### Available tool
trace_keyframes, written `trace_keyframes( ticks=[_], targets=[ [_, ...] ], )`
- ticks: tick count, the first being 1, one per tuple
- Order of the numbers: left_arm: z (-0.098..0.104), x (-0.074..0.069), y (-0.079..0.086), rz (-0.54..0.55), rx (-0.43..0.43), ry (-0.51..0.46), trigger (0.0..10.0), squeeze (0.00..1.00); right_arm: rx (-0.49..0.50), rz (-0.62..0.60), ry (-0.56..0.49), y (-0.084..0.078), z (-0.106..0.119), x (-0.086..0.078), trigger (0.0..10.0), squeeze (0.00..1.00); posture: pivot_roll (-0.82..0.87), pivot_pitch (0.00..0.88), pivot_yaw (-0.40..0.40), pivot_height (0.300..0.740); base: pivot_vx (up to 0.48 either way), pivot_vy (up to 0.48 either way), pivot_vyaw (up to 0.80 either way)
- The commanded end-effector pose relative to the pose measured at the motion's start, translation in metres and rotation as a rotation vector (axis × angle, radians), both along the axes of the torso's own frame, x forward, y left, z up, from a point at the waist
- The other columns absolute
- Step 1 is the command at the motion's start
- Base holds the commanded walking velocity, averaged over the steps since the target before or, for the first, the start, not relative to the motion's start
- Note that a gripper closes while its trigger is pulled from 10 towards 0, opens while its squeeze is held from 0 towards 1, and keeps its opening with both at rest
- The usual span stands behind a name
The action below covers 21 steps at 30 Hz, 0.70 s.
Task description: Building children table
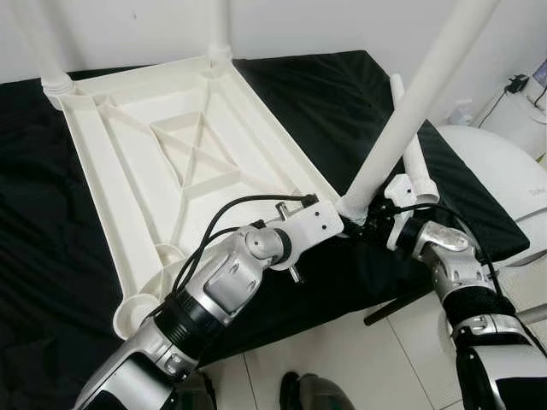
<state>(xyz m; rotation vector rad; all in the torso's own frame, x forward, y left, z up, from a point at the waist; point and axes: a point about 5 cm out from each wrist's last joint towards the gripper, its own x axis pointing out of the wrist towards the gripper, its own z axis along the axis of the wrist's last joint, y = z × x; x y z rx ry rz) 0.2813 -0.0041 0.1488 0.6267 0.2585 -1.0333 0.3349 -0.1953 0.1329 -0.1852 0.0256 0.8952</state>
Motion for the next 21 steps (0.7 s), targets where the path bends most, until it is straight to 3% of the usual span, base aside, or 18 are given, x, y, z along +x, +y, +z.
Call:
trace_keyframes(
  ticks=[1, 7, 8, 10, 11, 21],
  targets=[
    [-0.0065, -0.0054, -0.0036, -0.045, 0.027, 0.035, 10.0, 0.0, -0.023, 0.034, 0.051, -0.0014, -0.0096, -0.0034, 0.0, 0.0, -0.01, 0.089, -0.039, 0.74, 0.0, 0.0, 0.0],
    [-0.0069, -0.0056, -0.0036, -0.047, 0.028, 0.038, 10.0, 0.0, -0.02, 0.037, 0.069, -0.0064, -0.015, -0.0069, 0.0, 0.0, -0.02, 0.095, -0.037, 0.74, 0.0, 0.0, 0.0],
    [-0.0068, -0.0056, -0.0039, -0.047, 0.028, 0.038, 10.0, 0.0, -0.016, 0.022, 0.063, -0.0077, -0.015, -0.0068, 8.8, 0.0, -0.02, 0.096, -0.037, 0.74, 0.0, 0.0, 0.0],
    [-0.0067, -0.0056, -0.0041, -0.048, 0.027, 0.038, 10.0, 0.0, -0.013, 0.011, 0.059, -0.0087, -0.015, -0.0067, 8.8, 0.0, -0.02, 0.096, -0.037, 0.74, 0.0, 0.0, 0.0],
    [-0.0067, -0.0058, -0.0042, -0.049, 0.027, 0.038, 10.0, 0.0, 0.002, -0.004, 0.06, -0.0096, -0.0149, -0.0066, 10.0, 0.0, -0.03, 0.097, -0.037, 0.74, 0.0, 0.0, 0.0],
    [-0.0071, -0.0069, -0.0041, -0.05, 0.024, 0.043, 10.0, 0.0, 0.149, -0.177, 0.028, -0.0042, -0.0111, -0.0067, 10.0, 0.0, -0.03, 0.1, -0.04, 0.74, 0.0, 0.0, 0.0]
  ],
)
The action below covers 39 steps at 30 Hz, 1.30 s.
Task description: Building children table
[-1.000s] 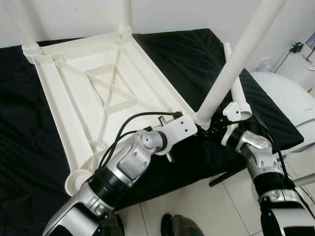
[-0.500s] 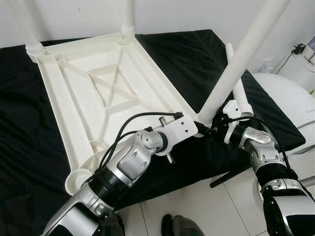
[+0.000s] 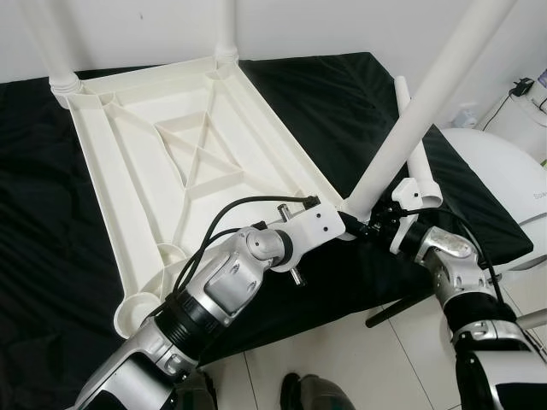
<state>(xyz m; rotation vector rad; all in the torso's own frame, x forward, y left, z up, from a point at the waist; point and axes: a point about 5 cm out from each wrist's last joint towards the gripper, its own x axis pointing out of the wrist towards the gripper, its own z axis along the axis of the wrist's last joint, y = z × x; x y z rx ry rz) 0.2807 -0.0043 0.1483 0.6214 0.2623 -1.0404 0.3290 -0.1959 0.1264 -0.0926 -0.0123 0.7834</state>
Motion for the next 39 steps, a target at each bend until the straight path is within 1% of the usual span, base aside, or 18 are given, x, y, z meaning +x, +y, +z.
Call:
trace_keyframes(
  ticks=[1, 4, 5, 10, 12, 13, 15, 17, 18, 19, 20, 21, 25, 27, 30, 31, 33, 39],
  targets=[
    [-0.007, -0.006, -0.004, -0.045, 0.027, 0.036, 10.0, 0.0, 0.057, -0.086, 0.022, -0.002, -0.004, -0.001, 10.0, 0.0, -0.03, 0.101, -0.04, 0.74, 0.0, 0.0, 0.0],
    [-0.007, -0.006, -0.004, -0.045, 0.027, 0.036, 10.0, 0.0, 0.059, -0.1, 0.015, -0.001, -0.003, -0.001, 10.0, 0.0, -0.03, 0.101, -0.04, 0.74, 0.0, 0.0, 0.0],
    [-0.007, -0.007, -0.004, -0.046, 0.027, 0.036, 10.0, 0.0, 0.065, -0.127, 0.008, 0.001, -0.002, -0.001, 10.0, 0.0, -0.03, 0.102, -0.042, 0.74, 0.0, 0.0, 0.0],
    [-0.007, -0.008, -0.004, -0.046, 0.024, 0.039, 10.0, 0.0, 0.117, -0.256, -0.023, 0.02, 0.002, -0.004, 10.0, 0.0, -0.03, 0.106, -0.046, 0.74, 0.0, 0.0, 0.0],
    [-0.007, -0.008, -0.004, -0.045, 0.024, 0.039, 10.0, 0.0, 0.127, -0.276, -0.031, 0.024, 0.003, -0.004, 10.0, 0.0, -0.03, 0.106, -0.046, 0.74, 0.0, 0.0, 0.0],
    [-0.007, -0.008, -0.004, -0.044, 0.024, 0.04, 10.0, 0.0, 0.151, -0.33, -0.026, 0.027, 0.004, -0.003, 10.0, 0.0, -0.03, 0.107, -0.046, 0.74, 0.0, 0.0, 0.0],
    [-0.007, -0.008, -0.004, -0.044, 0.024, 0.04, 10.0, 0.0, 0.151, -0.33, -0.026, 0.027, 0.004, -0.003, 10.0, 0.0, -0.03, 0.107, -0.046, 0.74, 0.0, 0.0, 0.0],
    [-0.007, -0.008, -0.003, -0.042, 0.024, 0.042, 10.0, 0.0, 0.218, -0.507, -0.004, 0.029, 0.005, 0.002, 10.0, 0.0, -0.02, 0.108, -0.047, 0.74, 0.0, 0.0, 0.0],
    [-0.008, -0.008, -0.003, -0.042, 0.025, 0.043, 10.0, 0.0, 0.238, -0.57, 0.007, 0.029, 0.004, 0.004, 10.0, 0.0, -0.02, 0.108, -0.047, 0.74, 0.0, 0.0, 0.0],
    [-0.008, -0.008, -0.003, -0.042, 0.025, 0.043, 10.0, 0.0, 0.238, -0.57, 0.007, 0.029, 0.004, 0.004, 10.0, 0.0, -0.02, 0.108, -0.047, 0.74, 0.0, 0.0, 0.0],
    [-0.008, -0.008, -0.003, -0.041, 0.025, 0.044, 10.0, 0.0, 0.234, -0.641, 0.014, 0.029, 0.003, 0.005, 10.0, 0.0, -0.02, 0.108, -0.046, 0.74, 0.0, 0.0, 0.0],
    [-0.008, -0.008, -0.003, -0.041, 0.025, 0.044, 10.0, 0.0, 0.234, -0.641, 0.014, 0.029, 0.003, 0.005, 10.0, 0.0, -0.02, 0.108, -0.046, 0.74, 0.0, 0.0, 0.0],
    [-0.008, -0.008, -0.003, -0.041, 0.023, 0.047, 10.0, 0.0, 0.207, -0.886, 0.011, 0.039, -0.005, 0.001, 10.0, 0.0, -0.02, 0.111, -0.046, 0.74, 0.0, 0.0, 0.0],
    [-0.008, -0.008, -0.003, -0.041, 0.023, 0.047, 10.0, 0.0, 0.207, -0.886, 0.011, 0.039, -0.005, 0.001, 10.0, 0.0, -0.02, 0.111, -0.046, 0.74, 0.0, 0.0, 0.0],
    [-0.008, -0.009, -0.004, -0.044, 0.023, 0.049, 10.0, 0.0, 0.21, -0.997, 0.017, 0.049, -0.006, -0.004, 10.0, 0.0, -0.03, 0.114, -0.043, 0.74, 0.0, 0.0, 0.0],
    [-0.008, -0.009, -0.004, -0.044, 0.023, 0.049, 10.0, 0.0, 0.21, -0.997, 0.017, 0.049, -0.006, -0.004, 10.0, 0.0, -0.03, 0.114, -0.043, 0.74, 0.0, 0.0, 0.0],
    [-0.008, -0.009, -0.004, -0.044, 0.024, 0.049, 10.0, 0.0, 0.217, -1.038, 0.018, 0.055, -0.005, -0.007, 10.0, 0.0, -0.03, 0.114, -0.043, 0.74, 0.0, 0.0, 0.0],
    [-0.008, -0.01, -0.004, -0.045, 0.025, 0.05, 10.0, 0.0, 0.219, -1.037, 0.015, 0.059, -0.004, -0.009, 10.0, 0.0, -0.03, 0.112, -0.042, 0.74, 0.0, 0.0, 0.0]
  ],
)
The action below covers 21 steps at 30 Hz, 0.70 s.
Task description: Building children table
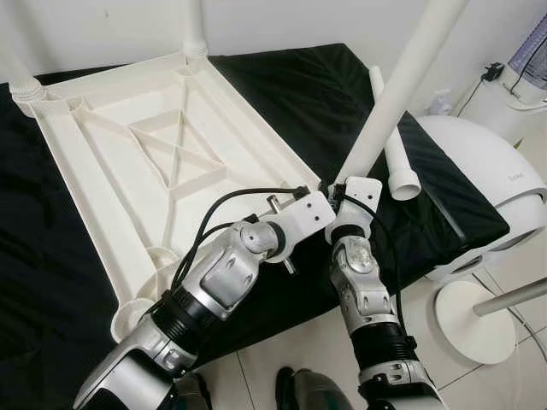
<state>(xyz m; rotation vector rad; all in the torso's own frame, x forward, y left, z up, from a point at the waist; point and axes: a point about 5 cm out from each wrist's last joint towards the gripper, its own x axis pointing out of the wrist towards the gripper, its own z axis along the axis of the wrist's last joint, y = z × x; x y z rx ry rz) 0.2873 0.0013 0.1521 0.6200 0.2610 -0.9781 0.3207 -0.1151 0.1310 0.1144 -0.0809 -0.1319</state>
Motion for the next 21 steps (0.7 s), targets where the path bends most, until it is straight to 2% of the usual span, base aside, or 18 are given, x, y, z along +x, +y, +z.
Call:
trace_keyframes(
  ticks=[1, 13, 14, 16, 17, 18, 21],
  targets=[
    [-0.012, -0.016, -0.009, -0.103, 0.025, 0.071, 10.0, 0.0, 0.012, -0.125, 0.054, -0.024, -0.009, -0.002, 10.0, 0.98, -0.03, 0.111, -0.041, 0.74, 0.0, 0.0, 0.0],
    [-0.013, -0.016, -0.011, -0.105, 0.024, 0.069, 10.0, 0.0, -0.048, -0.07, 0.039, -0.027, -0.012, -0.01, 10.0, 1.0, -0.03, 0.103, -0.044, 0.74, 0.0, 0.0, 0.0],
    [-0.013, -0.016, -0.011, -0.105, 0.024, 0.069, 10.0, 0.0, -0.027, -0.008, 0.034, -0.026, -0.013, -0.012, 10.0, 0.49, -0.03, 0.101, -0.046, 0.74, 0.0, 0.0, 0.0],
    [-0.013, -0.016, -0.011, -0.105, 0.024, 0.069, 10.0, 0.0, -0.012, 0.037, 0.029, -0.025, -0.013, -0.013, 10.0, 0.49, -0.03, 0.101, -0.046, 0.74, 0.0, 0.0, 0.0],
    [-0.013, -0.016, -0.011, -0.104, 0.024, 0.069, 10.0, 0.0, -0.021, 0.152, 0.011, -0.021, -0.012, -0.015, 10.0, 0.0, -0.03, 0.099, -0.046, 0.74, 0.0, 0.0, 0.0],
    [-0.013, -0.016, -0.011, -0.103, 0.025, 0.068, 10.0, 0.0, -0.016, 0.207, 0.002, -0.019, -0.011, -0.017, 10.0, 0.0, -0.03, 0.098, -0.045, 0.74, 0.0, 0.0, 0.0],
    [-0.013, -0.016, -0.011, -0.103, 0.025, 0.068, 10.0, 0.0, -0.011, 0.242, -0.003, -0.018, -0.01, -0.018, 10.0, 0.0, -0.03, 0.098, -0.045, 0.74, 0.0, 0.0, 0.0]
  ],
)
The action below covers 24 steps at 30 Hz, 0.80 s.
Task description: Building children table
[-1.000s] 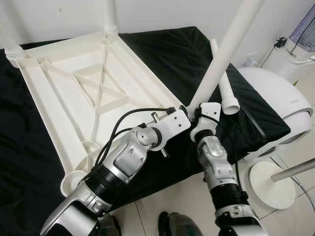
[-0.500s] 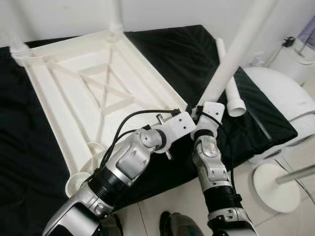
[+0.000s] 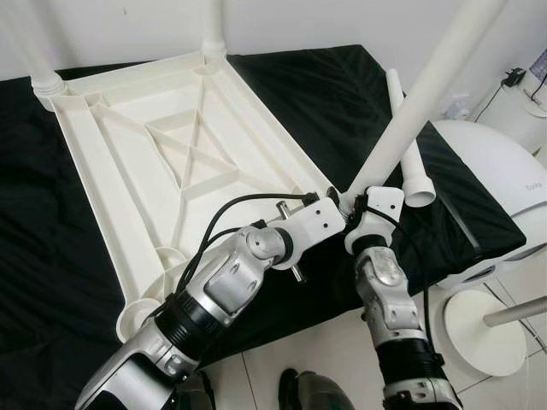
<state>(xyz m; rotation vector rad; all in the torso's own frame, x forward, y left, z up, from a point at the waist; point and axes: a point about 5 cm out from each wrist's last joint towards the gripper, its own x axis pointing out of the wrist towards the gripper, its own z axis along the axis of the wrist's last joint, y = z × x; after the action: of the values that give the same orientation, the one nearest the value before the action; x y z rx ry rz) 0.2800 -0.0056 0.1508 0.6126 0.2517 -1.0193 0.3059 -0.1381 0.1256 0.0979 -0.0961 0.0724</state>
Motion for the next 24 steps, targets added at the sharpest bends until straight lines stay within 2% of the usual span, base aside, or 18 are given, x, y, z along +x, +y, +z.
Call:
trace_keyframes(
  ticks=[1, 2, 3, 6, 8, 11, 14, 16, 21, 24],
  targets=[
    [-0.012, -0.009, -0.004, -0.065, 0.037, 0.058, 10.0, 0.0, 0.01, 0.079, 0.022, 0.005, -0.004, -0.004, 10.0, 0.0, -0.03, 0.096, -0.044, 0.74, 0.0, 0.0, 0.0],
    [-0.012, -0.009, -0.004, -0.066, 0.037, 0.057, 10.0, 0.0, -0.001, 0.128, 0.015, 0.004, -0.004, -0.004, 10.0, 0.0, -0.03, 0.093, -0.045, 0.74, 0.0, 0.0, 0.0],
    [-0.012, -0.009, -0.004, -0.066, 0.037, 0.057, 10.0, 0.0, -0.001, 0.128, 0.015, 0.004, -0.004, -0.004, 10.0, 0.0, -0.03, 0.093, -0.045, 0.74, 0.0, 0.0, 0.0],
    [-0.012, -0.009, -0.005, -0.069, 0.037, 0.055, 10.0, 0.0, -0.057, 0.3, -0.008, -0.003, 0.001, -0.007, 10.0, 0.0, -0.03, 0.089, -0.048, 0.74, 0.0, 0.0, 0.0],
    [-0.011, -0.009, -0.005, -0.069, 0.036, 0.053, 10.0, 0.0, -0.106, 0.37, -0.014, -0.012, 0.004, -0.005, 10.0, 0.0, -0.03, 0.087, -0.049, 0.74, 0.0, 0.0, 0.0],
    [-0.011, -0.009, -0.005, -0.07, 0.036, 0.053, 10.0, 0.0, -0.116, 0.393, -0.014, -0.016, 0.004, -0.005, 10.0, 0.0, -0.03, 0.087, -0.049, 0.74, 0.0, 0.0, 0.0],
    [-0.011, -0.009, -0.005, -0.068, 0.037, 0.052, 10.0, 0.0, -0.188, 0.505, -0.015, -0.032, 0.008, 0.0, 10.0, 0.0, -0.03, 0.084, -0.05, 0.74, 0.0, 0.0, 0.0],
    [-0.011, -0.009, -0.005, -0.068, 0.036, 0.051, 10.0, 0.0, -0.211, 0.537, -0.014, -0.037, 0.01, 0.002, 10.0, 0.0, -0.03, 0.084, -0.05, 0.74, 0.0, 0.0, 0.0],
    [-0.011, -0.008, -0.006, -0.067, 0.036, 0.049, 10.0, 0.0, -0.244, 0.599, -0.01, -0.042, 0.011, 0.004, 10.0, 0.0, -0.03, 0.083, -0.049, 0.74, 0.0, 0.0, 0.0],
    [-0.009, -0.007, -0.006, -0.066, 0.033, 0.047, 10.0, 0.0, -0.291, 0.686, 0.007, -0.047, 0.011, 0.009, 10.0, 0.0, -0.03, 0.085, -0.046, 0.74, 0.0, 0.0, 0.0]
  ],
)
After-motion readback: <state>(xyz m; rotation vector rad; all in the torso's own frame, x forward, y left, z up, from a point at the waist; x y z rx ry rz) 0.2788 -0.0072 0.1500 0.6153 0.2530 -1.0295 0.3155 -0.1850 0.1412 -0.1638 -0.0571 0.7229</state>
